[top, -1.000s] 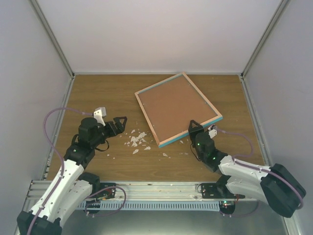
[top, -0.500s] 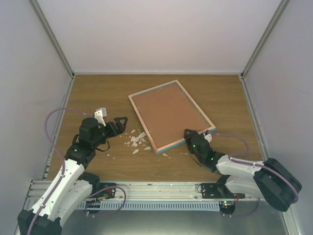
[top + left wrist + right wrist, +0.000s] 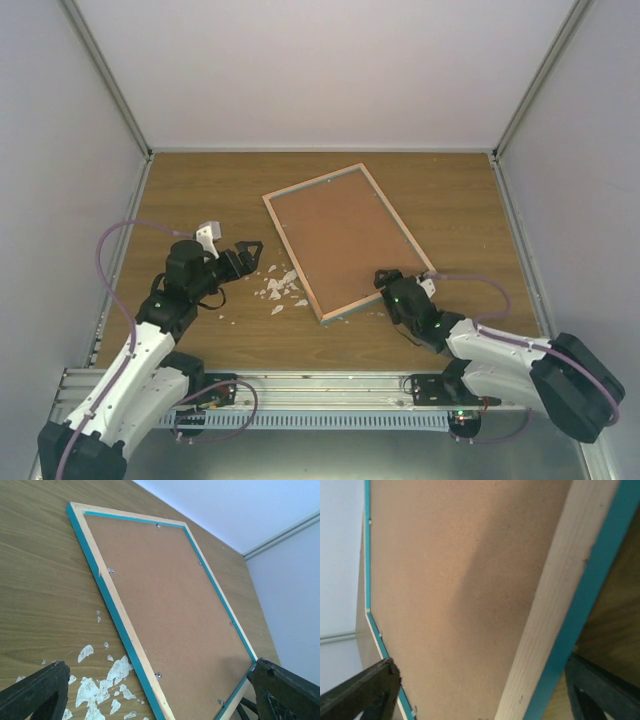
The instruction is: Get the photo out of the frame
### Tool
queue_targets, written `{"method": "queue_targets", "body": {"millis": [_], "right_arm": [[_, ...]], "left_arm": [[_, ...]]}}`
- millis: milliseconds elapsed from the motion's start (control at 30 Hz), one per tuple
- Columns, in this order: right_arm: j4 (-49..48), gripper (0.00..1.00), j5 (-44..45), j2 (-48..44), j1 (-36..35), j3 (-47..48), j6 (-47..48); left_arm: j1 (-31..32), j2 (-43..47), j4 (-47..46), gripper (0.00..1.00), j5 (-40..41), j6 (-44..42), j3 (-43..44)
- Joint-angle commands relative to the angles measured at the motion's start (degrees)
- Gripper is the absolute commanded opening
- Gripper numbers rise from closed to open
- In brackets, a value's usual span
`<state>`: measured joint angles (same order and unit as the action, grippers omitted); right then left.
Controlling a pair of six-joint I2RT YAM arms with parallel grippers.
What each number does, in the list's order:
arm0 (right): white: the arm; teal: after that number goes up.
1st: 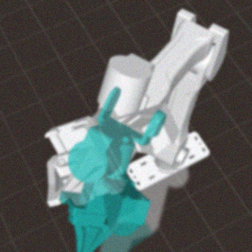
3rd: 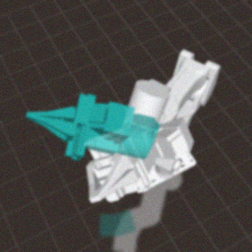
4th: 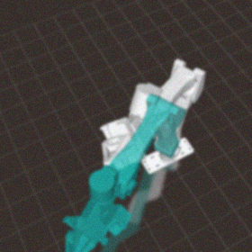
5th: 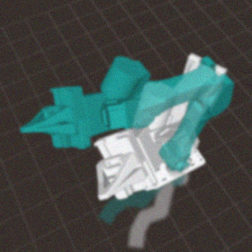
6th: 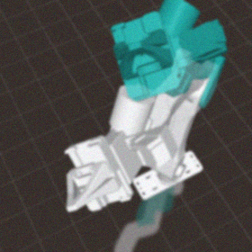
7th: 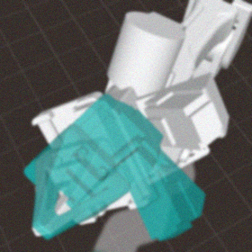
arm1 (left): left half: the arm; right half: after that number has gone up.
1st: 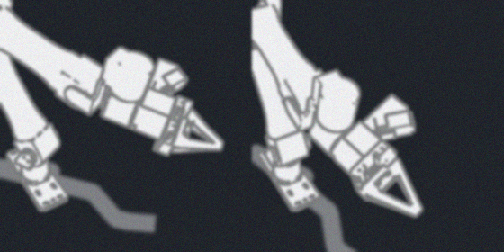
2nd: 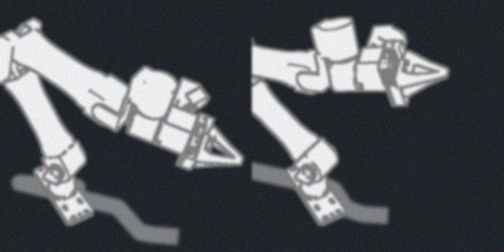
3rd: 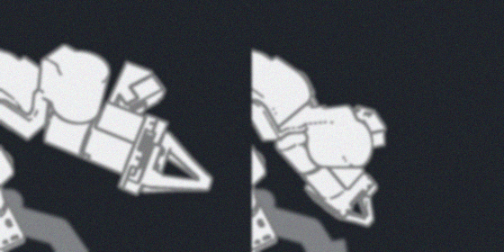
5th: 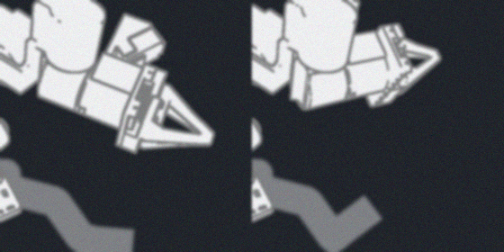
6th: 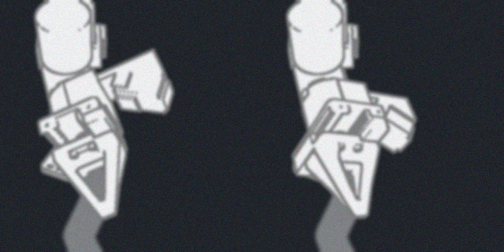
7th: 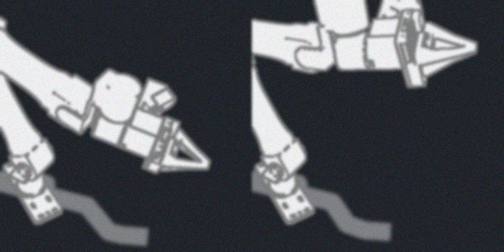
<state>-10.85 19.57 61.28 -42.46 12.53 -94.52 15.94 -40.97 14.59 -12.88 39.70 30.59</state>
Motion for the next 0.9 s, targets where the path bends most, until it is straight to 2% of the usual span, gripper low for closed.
{"method": "queue_targets", "body": {"millis": [0, 100, 233, 333, 533, 667, 867], "right_arm": [[8.15, 0.93, 1.19, -4.26, 0.08, 3.32, 2.56], [14.33, 0.99, 0.55, -6.09, 0.3, 5.36, 5.93], [21.02, 1.0, 0.2, -7.0, 1.44, 9.77, 13.25], [22.08, 1.0, -0.39, -5.41, 4.43, 13.96, 23.09], [21.08, 1.0, -4.01, 1.6, 12.63, 22.72, 48.51], [16.74, 1.0, -13.28, 6.4, 23.28, 25.09, 59.98], [14.66, 1.0, -25.27, 15.35, 34.06, 28.7, 69.14]], "left_arm": [[-0.46, -1.64, -3.25, 0.99, -1.22, 0.5, -0.54], [-0.46, -2.78, -3.42, 0.99, -1.26, 0.63, -0.56], [-0.4, -5.46, -3.7, 0.99, -1.72, 0.26, -0.35], [-0.28, -9.37, -4.45, 0.99, -3.59, -0.06, -0.01], [2.67, -16.59, -7.41, 0.99, -4.2, -0.17, 0.83], [5.16, -22.15, -10.03, 0.99, -3.69, -0.28, 1.99], [7.15, -31.38, -12.94, 0.99, -3.54, -0.63, 4.8]]}}
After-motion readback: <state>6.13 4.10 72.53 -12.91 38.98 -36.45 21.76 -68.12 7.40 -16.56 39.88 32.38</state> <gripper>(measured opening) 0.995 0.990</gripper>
